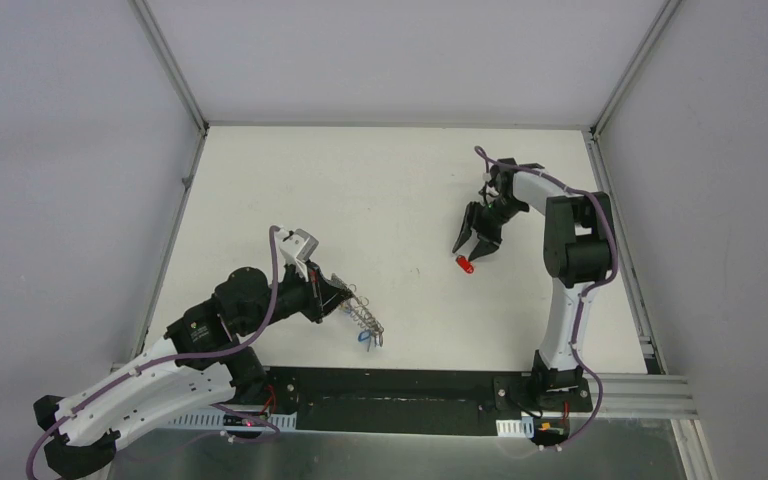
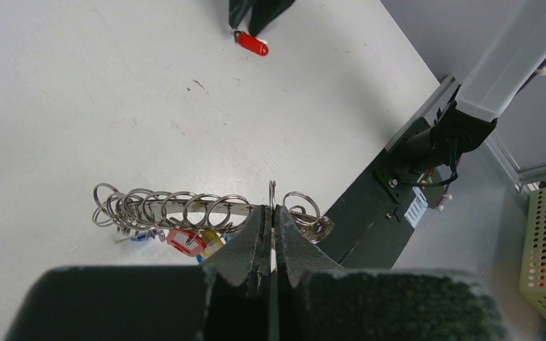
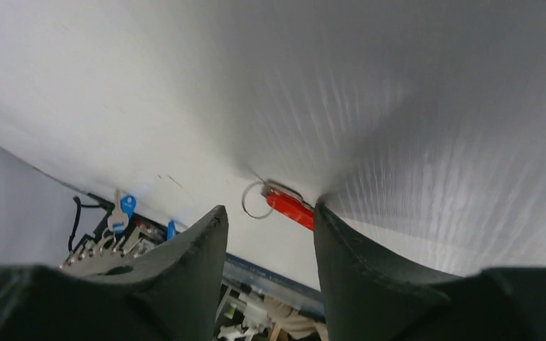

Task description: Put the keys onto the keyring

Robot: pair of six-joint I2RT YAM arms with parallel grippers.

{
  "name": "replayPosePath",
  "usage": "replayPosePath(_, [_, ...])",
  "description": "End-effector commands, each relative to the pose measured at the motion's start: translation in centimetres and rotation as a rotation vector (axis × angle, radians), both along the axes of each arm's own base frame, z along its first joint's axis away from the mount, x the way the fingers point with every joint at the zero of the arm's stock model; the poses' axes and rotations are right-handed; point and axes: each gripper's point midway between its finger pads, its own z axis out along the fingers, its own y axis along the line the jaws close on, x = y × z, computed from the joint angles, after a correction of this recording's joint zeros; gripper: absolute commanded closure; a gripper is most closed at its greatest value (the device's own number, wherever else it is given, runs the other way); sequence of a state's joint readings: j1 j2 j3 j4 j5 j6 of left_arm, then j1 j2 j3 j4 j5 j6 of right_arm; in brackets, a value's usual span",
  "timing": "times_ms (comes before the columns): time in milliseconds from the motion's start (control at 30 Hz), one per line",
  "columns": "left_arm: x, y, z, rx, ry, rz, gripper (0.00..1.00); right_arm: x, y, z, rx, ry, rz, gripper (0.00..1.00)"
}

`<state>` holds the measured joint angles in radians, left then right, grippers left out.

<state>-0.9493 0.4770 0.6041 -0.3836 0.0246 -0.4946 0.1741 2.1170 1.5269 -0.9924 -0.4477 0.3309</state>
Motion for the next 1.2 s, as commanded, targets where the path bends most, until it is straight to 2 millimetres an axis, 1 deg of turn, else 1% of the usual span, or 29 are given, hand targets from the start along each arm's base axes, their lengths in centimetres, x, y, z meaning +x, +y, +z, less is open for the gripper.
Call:
replayPosePath(0, [0.4,-0.2,1.5,-0.07,-0.041,0.019,1.0,-3.7,0.9,-1.1,0.077,0.042,-0.05,0.49])
replayPosePath(67, [0.5,-0.3,1.5,-0.077,-0.045,0.018,1.0,-6.1,1.5,-1.4,0.124,0.085,-0.083,0.49])
replayPosePath(200, [0.5,-0.4,1.4,-0.083,-0.046,0.018,1.0,-9.0,2.7,-1.2,0.191,0.116,-0.115,0.49])
replayPosePath(267, [0.5,-0.4,1.3,-0.085,-0.045,0.016,1.0,-9.8,3.1,-0.8,0.191,0.11,-0.098,0.49])
replayPosePath(333, [0.5,-0.5,1.3,-0.087,-0.044,0.015,1.0,-9.9,3.0,-0.2,0.162,0.085,-0.077,0.49])
replayPosePath(400, [0.5,-0.5,1.3,-0.088,-0.044,0.014,1.0,-9.3,2.4,0.4,0.116,0.039,-0.053,0.5])
replayPosePath(533, [0.6,-0.6,1.4,-0.09,-0.045,0.015,1.0,-7.4,0.1,1.4,-0.045,-0.048,0.004,0.53])
replayPosePath(567, [0.6,-0.6,1.4,-0.09,-0.046,0.015,1.0,-6.7,-0.4,1.8,-0.078,-0.073,0.021,0.54])
replayPosePath(600, [0.6,-0.6,1.5,-0.091,-0.048,0.017,1.0,-6.4,-0.8,2.0,-0.109,-0.078,0.035,0.55])
replayPosePath(667, [0.7,-0.6,1.4,-0.088,-0.047,0.017,1.0,-5.5,-1.3,2.5,-0.149,-0.1,0.051,0.58])
replayPosePath(833, [0.7,-0.7,1.4,-0.084,-0.054,0.016,1.0,-3.9,-1.2,2.5,-0.197,-0.107,0.072,0.63])
replayPosePath(933, [0.7,-0.7,1.5,-0.084,-0.057,0.012,1.0,-3.3,-1.0,2.5,-0.208,-0.104,0.075,0.67])
replayPosePath(1033, [0.7,-0.7,1.3,-0.084,-0.053,0.014,1.0,-3.0,-0.7,2.4,-0.212,-0.1,0.079,0.71])
replayPosePath(1167, [0.7,-0.7,1.2,-0.085,-0.048,0.015,1.0,-3.2,-0.3,2.1,-0.207,-0.083,0.08,0.72])
